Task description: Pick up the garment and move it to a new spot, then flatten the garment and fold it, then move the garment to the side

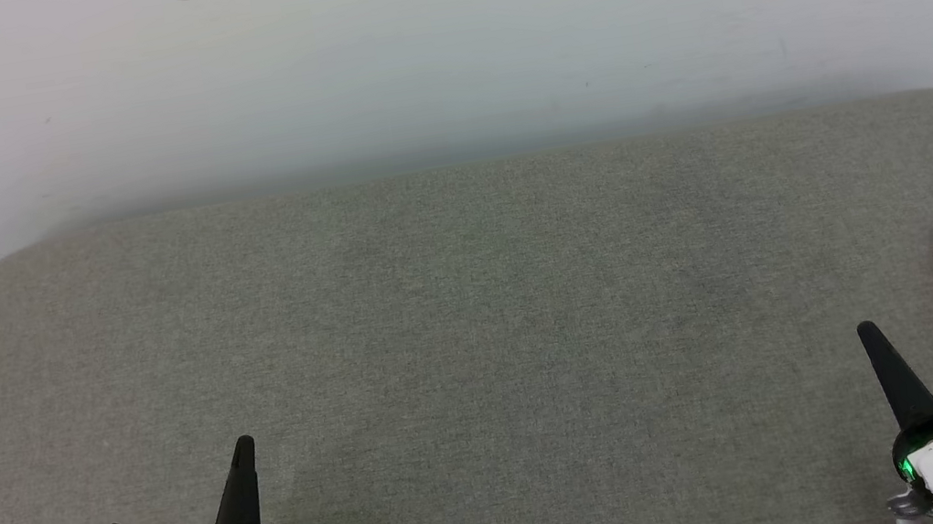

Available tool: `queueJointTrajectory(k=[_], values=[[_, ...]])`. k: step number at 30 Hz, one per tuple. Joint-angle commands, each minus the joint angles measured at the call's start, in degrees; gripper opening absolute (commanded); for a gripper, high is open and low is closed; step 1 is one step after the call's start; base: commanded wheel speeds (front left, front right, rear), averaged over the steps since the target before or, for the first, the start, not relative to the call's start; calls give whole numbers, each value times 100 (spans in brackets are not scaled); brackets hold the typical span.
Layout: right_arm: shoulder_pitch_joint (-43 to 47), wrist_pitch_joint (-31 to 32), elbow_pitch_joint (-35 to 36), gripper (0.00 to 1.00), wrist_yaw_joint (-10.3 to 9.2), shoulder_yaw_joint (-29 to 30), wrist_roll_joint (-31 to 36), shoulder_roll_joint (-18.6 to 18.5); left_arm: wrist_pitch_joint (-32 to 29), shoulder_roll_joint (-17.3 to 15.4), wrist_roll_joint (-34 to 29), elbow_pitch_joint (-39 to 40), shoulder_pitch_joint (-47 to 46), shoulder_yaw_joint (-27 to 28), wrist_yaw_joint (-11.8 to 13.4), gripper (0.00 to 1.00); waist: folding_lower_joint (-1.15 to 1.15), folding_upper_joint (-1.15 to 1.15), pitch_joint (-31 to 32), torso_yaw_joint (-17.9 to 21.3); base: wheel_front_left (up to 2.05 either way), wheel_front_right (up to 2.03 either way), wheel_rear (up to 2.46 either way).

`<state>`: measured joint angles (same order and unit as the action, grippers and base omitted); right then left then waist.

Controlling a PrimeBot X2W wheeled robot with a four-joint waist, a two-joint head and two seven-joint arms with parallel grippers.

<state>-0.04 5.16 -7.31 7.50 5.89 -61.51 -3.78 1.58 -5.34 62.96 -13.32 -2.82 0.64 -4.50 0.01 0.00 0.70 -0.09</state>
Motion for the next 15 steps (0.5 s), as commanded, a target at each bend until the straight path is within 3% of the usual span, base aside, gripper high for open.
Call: queueJointTrajectory(k=[1,15], values=[[-149,21,14,0,0,11,-152,8,-47,-6,143,32,-150,52,-34,0,0,0,-2,0,0,0,0],[-290,50,-170,0,-1,28,-945,33,-257,66,896,4,-216,202,-116,0,0,0,-21,2,0,0,0]])
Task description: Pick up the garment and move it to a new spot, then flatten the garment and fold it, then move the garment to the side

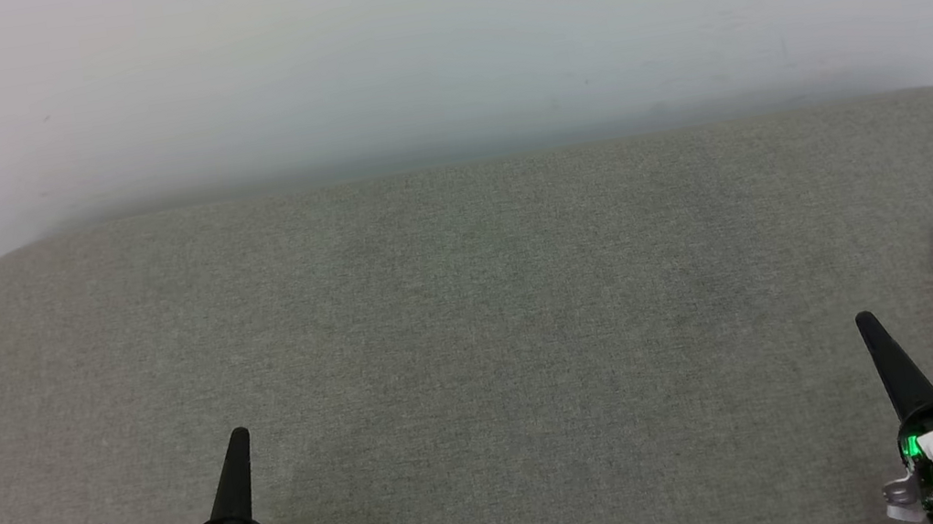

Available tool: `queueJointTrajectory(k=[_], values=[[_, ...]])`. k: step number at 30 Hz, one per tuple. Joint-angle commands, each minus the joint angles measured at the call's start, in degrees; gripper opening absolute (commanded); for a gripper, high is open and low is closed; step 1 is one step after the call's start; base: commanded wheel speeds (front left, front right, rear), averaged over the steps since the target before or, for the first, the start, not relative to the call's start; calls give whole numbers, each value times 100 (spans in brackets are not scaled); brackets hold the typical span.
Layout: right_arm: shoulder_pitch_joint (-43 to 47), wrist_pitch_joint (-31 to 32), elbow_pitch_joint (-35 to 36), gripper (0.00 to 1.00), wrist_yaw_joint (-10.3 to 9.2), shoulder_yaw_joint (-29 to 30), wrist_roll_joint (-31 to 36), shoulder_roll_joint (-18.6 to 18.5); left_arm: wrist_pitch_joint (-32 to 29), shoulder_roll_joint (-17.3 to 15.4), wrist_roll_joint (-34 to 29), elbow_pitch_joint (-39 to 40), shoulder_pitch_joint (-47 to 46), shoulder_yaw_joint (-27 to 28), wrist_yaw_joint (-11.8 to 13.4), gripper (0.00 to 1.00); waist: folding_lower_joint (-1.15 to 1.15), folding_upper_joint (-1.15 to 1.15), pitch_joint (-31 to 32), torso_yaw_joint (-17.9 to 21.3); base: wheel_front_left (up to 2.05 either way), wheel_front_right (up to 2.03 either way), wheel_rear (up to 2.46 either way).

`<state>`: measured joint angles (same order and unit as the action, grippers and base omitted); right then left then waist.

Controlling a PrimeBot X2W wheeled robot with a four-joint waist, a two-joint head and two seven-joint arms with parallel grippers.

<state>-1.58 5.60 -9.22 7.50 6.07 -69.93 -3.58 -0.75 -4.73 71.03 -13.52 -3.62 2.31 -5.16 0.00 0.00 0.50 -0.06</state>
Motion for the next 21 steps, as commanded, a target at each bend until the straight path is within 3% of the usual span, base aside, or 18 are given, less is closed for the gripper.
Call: queueJointTrajectory(k=[1,21], values=[[-145,9,8,0,-1,12,-155,14,-39,10,138,22,-138,45,-52,0,0,0,-2,0,0,0,0],[-315,53,-226,0,-1,30,-1122,45,-298,90,1063,-15,-211,229,-145,0,0,0,-29,3,0,0,0]])
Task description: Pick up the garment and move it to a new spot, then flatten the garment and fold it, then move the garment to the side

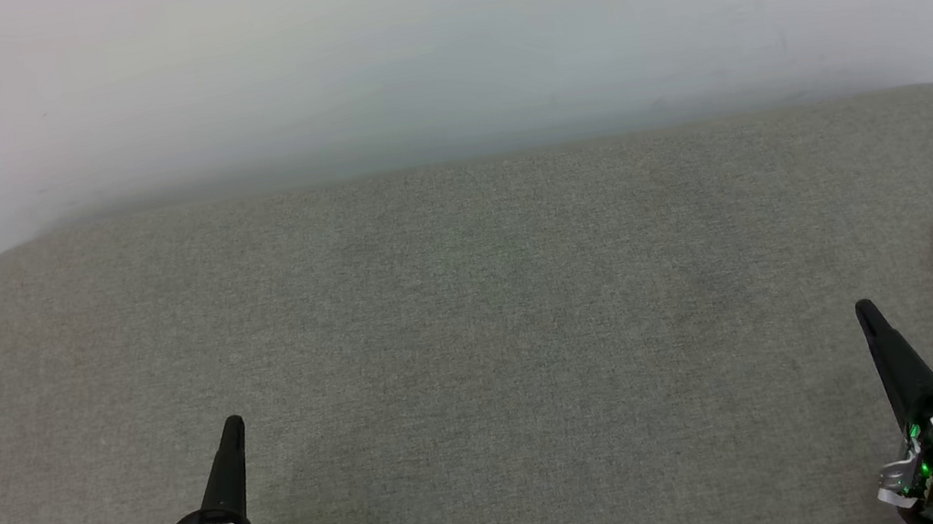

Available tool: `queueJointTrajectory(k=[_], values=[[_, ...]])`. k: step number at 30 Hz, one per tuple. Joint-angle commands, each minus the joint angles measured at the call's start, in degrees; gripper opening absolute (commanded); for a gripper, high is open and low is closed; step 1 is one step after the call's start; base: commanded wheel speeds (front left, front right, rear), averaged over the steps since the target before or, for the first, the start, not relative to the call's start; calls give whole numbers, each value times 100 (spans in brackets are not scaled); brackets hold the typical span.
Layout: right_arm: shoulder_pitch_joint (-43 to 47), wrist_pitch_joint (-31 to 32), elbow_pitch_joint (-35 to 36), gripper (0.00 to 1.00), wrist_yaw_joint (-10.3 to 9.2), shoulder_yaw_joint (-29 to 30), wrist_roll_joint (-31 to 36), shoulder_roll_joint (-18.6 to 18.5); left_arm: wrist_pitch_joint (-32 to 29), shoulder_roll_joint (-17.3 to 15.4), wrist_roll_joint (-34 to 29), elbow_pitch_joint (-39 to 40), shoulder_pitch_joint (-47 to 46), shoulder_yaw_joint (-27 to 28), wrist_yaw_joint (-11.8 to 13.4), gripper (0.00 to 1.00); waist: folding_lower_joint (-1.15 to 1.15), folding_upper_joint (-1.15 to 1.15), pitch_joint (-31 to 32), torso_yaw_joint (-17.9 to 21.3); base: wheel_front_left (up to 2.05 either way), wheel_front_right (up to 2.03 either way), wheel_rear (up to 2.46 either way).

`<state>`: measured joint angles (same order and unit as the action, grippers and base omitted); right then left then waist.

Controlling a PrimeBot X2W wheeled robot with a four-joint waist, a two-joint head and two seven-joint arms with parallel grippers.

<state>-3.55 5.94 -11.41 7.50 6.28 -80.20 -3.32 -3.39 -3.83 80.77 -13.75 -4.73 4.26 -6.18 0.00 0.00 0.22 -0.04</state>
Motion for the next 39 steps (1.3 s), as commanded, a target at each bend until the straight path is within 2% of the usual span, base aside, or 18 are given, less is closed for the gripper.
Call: queueJointTrajectory(k=[1,28,39], values=[[-128,14,-16,0,-1,10,-139,22,-46,4,133,6,-105,43,-42,0,0,0,-2,0,0,0,0],[-318,67,-284,0,-2,31,-1260,58,-342,107,1193,-38,-181,254,-147,0,0,0,-40,4,0,0,0],[-306,61,-277,0,-2,29,-1230,54,-334,104,1165,-35,-174,247,-140,0,0,0,-40,4,0,0,0]])
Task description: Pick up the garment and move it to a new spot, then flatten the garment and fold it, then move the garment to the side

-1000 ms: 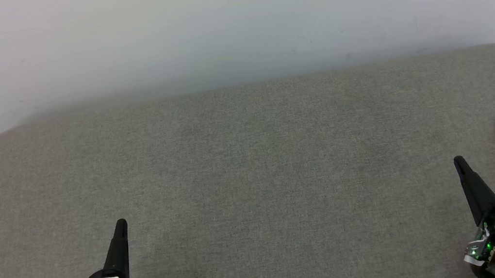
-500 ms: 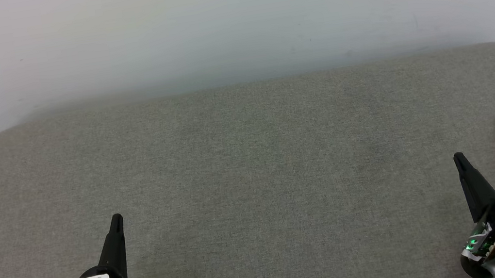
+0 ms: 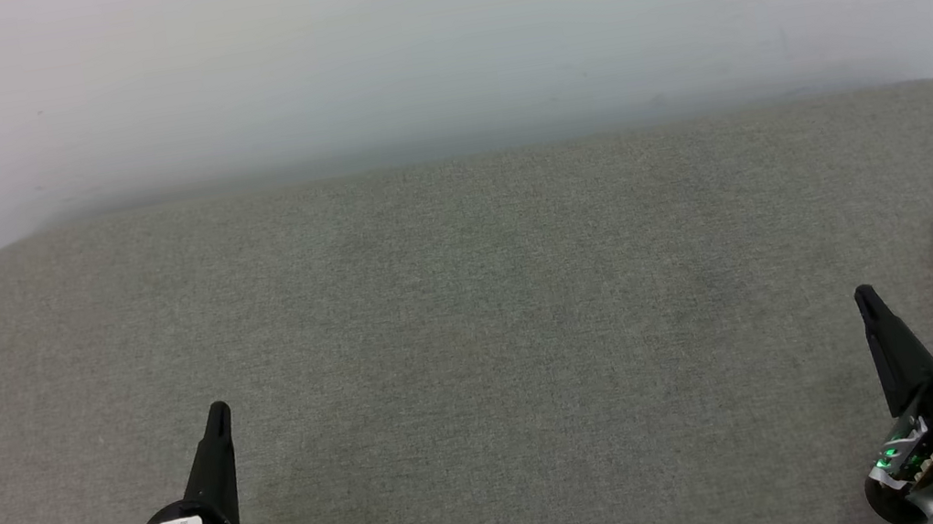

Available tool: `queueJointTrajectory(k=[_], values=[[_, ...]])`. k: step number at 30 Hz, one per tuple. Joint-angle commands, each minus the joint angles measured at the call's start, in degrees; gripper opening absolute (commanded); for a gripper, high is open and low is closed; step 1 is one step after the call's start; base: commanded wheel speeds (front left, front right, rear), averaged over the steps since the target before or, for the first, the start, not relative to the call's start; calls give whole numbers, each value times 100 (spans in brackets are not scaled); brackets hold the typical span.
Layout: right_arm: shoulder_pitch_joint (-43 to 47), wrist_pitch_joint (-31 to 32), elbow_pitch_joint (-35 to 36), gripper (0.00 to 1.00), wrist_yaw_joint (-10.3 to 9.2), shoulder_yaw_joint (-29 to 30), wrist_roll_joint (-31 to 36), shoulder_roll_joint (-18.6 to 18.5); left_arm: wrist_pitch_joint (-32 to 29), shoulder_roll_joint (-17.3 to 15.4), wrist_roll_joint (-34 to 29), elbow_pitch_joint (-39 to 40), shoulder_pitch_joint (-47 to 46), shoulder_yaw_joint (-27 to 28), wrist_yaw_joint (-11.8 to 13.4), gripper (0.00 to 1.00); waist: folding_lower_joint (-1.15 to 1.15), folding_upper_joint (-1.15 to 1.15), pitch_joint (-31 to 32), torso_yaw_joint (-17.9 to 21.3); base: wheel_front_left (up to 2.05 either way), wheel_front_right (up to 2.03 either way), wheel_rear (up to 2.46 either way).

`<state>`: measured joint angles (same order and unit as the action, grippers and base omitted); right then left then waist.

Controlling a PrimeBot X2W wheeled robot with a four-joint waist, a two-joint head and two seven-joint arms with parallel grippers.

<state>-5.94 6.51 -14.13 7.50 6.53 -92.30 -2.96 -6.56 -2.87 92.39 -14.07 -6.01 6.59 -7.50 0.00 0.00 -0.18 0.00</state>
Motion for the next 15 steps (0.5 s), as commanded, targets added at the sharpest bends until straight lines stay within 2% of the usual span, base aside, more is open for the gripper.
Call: queueJointTrajectory(k=[1,15], values=[[-67,3,-5,0,-2,5,-19,18,-16,8,2,-3,-45,12,-8,0,0,0,0,0,0,0,0],[-67,3,-5,0,-2,2,-20,17,-15,8,1,-2,-44,14,-8,0,0,0,0,0,0,0,0]])
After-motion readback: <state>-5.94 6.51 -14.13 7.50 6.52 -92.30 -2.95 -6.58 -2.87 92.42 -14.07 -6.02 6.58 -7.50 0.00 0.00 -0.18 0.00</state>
